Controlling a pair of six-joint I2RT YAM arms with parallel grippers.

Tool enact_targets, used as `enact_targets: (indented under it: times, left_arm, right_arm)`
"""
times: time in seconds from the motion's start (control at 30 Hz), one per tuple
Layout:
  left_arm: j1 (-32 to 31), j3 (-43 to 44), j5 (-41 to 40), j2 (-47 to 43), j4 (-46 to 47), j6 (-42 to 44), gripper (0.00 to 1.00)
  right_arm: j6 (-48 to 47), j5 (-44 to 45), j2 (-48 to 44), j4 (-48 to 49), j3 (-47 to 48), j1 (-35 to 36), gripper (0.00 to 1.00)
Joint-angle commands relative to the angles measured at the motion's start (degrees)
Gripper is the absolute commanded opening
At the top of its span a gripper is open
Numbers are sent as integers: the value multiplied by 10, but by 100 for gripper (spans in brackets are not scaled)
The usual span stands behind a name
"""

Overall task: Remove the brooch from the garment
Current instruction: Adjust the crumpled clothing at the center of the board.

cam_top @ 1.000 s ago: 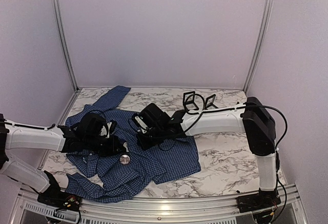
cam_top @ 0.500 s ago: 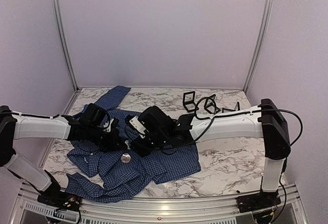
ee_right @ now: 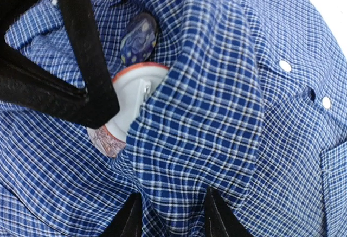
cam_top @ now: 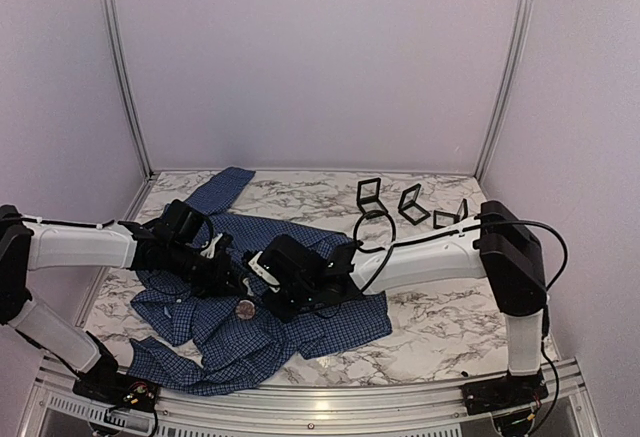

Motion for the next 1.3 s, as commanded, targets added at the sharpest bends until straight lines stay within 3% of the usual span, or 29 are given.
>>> enact_targets:
  times: [0.0, 0.13, 0.6, 0.9, 1.03, 1.27]
  left_arm:
    - [3, 6, 24, -7, -19, 21, 0]
    - [3, -2, 37, -11, -14, 25, 0]
    - [-1, -72, 97, -32, 91, -20, 0]
    - [-7, -114, 118, -23, 242, -78, 0]
    - [-8, -126, 125, -9, 290, -97, 0]
    - [-8, -130, 143, 8, 333, -113, 0]
  right_arm:
    - [15, 29, 20, -18, 34, -1, 26]
    - [31, 32, 28, -19, 46, -12, 0]
    - [35, 32, 29, 29, 65, -36, 0]
    - [41, -73, -9, 114, -15, -77, 0]
    - [44, -137, -27, 123, -36, -87, 7]
    - [70, -155, -74, 73, -62, -92, 17]
